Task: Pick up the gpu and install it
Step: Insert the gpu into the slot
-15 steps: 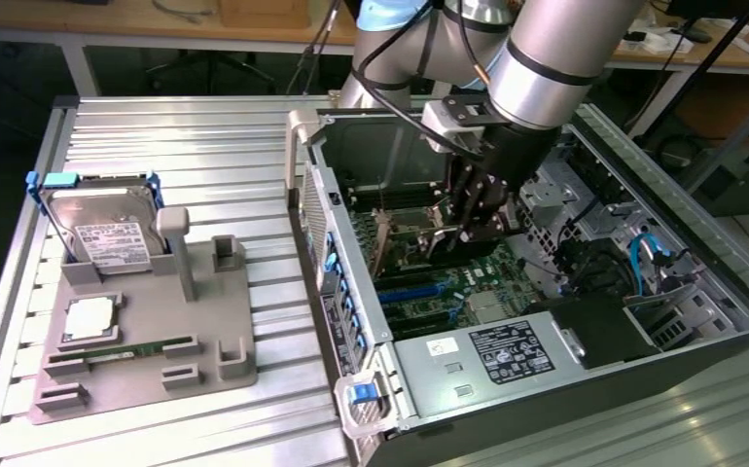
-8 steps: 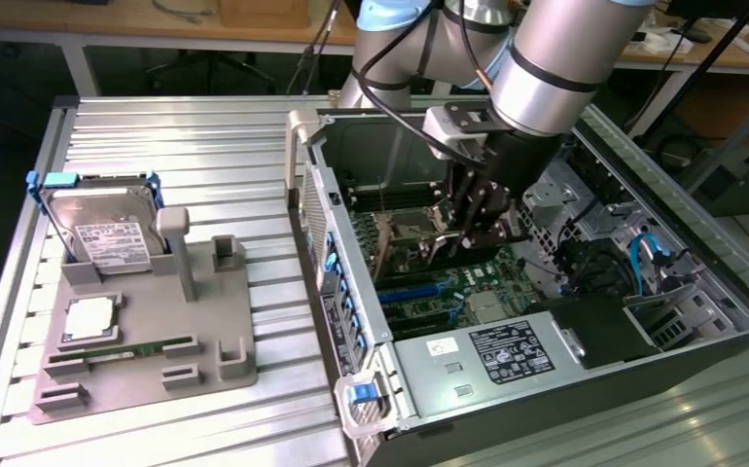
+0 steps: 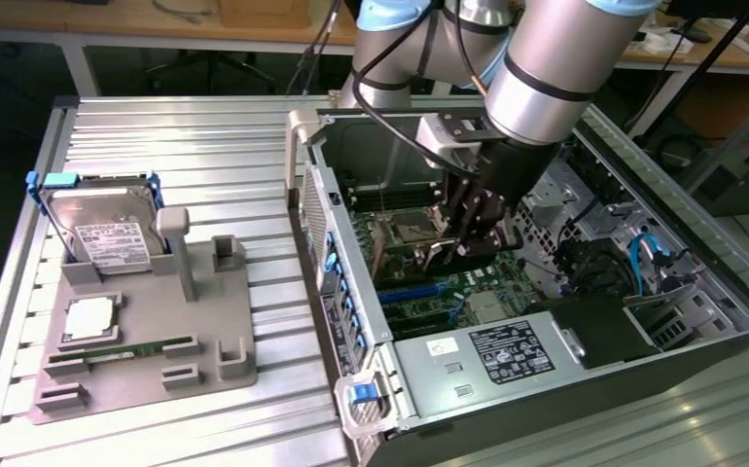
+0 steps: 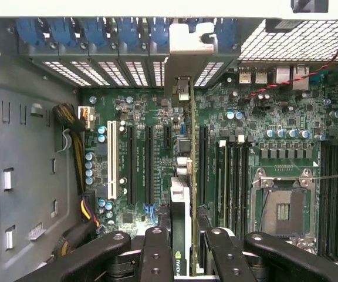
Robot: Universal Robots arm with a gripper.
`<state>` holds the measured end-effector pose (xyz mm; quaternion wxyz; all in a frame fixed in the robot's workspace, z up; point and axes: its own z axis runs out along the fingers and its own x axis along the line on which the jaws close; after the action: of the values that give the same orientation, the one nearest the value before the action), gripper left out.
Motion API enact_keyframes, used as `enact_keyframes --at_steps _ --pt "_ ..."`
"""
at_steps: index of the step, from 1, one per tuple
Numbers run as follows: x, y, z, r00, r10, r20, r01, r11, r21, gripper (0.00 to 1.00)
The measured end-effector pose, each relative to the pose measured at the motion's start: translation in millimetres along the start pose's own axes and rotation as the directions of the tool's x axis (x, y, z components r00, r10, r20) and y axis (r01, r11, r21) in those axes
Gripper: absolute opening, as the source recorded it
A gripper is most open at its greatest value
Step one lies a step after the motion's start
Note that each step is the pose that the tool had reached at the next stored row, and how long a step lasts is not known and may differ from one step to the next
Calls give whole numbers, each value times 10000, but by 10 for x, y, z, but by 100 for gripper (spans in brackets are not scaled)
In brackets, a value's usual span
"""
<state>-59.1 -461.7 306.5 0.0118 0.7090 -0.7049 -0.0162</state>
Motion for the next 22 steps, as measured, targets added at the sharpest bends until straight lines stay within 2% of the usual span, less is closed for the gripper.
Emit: enact_keyframes --at_steps 9,22 --pt "-13 29 150 10000 2 0 -2 10000 0 27" --pt "-62 116 225 10000 1 -1 -1 10000 -1 27"
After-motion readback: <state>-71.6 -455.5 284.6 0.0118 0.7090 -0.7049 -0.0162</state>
